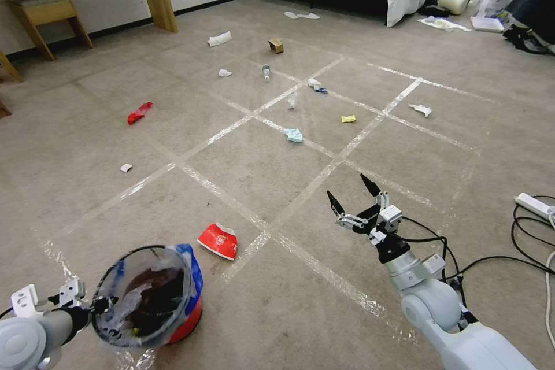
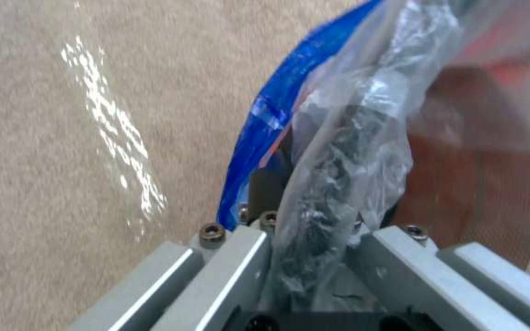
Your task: Pick up the trash bin and place the garbage on the floor into it.
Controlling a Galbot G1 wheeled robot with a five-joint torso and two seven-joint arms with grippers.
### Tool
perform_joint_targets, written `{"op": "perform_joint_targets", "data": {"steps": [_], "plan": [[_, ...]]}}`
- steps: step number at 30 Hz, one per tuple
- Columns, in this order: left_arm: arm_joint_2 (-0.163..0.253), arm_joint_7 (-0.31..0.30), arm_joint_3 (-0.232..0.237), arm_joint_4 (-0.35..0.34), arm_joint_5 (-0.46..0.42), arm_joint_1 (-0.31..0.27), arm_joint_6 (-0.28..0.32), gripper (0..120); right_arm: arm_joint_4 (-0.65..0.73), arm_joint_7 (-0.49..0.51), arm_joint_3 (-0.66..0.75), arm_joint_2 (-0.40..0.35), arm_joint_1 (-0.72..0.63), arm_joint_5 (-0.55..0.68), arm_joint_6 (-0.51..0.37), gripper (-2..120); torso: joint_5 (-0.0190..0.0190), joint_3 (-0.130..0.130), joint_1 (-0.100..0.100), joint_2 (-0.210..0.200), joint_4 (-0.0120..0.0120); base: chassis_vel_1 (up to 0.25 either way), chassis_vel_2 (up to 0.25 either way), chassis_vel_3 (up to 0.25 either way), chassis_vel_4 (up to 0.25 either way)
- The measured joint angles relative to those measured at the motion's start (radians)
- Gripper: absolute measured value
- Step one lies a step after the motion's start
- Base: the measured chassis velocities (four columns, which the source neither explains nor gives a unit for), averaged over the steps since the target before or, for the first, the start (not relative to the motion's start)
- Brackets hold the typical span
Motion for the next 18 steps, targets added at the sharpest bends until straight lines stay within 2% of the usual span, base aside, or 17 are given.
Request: {"op": "perform_joint_targets", "data": {"steps": [6, 12, 13, 14, 15, 18], "plan": [[-0.006, -0.015, -0.007, -0.013, -0.018, 0.012, 0.009, 0, 0.005, 0.003, -0.006, 0.0, 0.001, 0.0, -0.004, 100, -0.0011, 0.0, 0.0, 0.0, -0.0001, 0.0, 0.0, 0.0, 0.0], [-0.032, -0.046, -0.022, -0.05, -0.035, 0.028, 0.005, 0, 0.006, 0.011, -0.015, 0.0, 0.018, 0.005, -0.011, 100, -0.0014, 0.0, 0.0, 0.0, -0.0002, 0.0, 0.0, 0.0, 0.0], [-0.038, -0.06, -0.03, -0.067, -0.044, 0.037, 0.003, 0, 0.005, 0.011, -0.016, -0.002, 0.022, 0.011, -0.012, 100, -0.0017, 0.0, 0.0, 0.0, -0.0003, 0.0, 0.0, 0.0, 0.0], [-0.046, -0.079, -0.056, -0.113, -0.055, 0.065, -0.002, 0, 0.0, 0.011, -0.02, -0.004, 0.033, 0.022, -0.014, 100, 0.0001, 0.0, 0.0, 0.0, -0.0003, 0.0, 0.0, 0.0, 0.0], [-0.054, -0.103, -0.075, -0.16, -0.068, 0.089, -0.004, 0, -0.005, 0.01, -0.024, -0.004, 0.043, 0.033, -0.016, 100, 0.0001, 0.0, 0.0, 0.0, 0.0, 0.0, 0.0, 0.0, 0.0], [-0.064, -0.123, -0.094, -0.194, -0.081, 0.099, -0.008, 0, -0.009, 0.009, -0.03, -0.004, 0.052, 0.042, -0.018, 100, 0.0005, 0.0, 0.0, 0.0, -0.0002, 0.0, 0.0, 0.0, 0.0]]}}
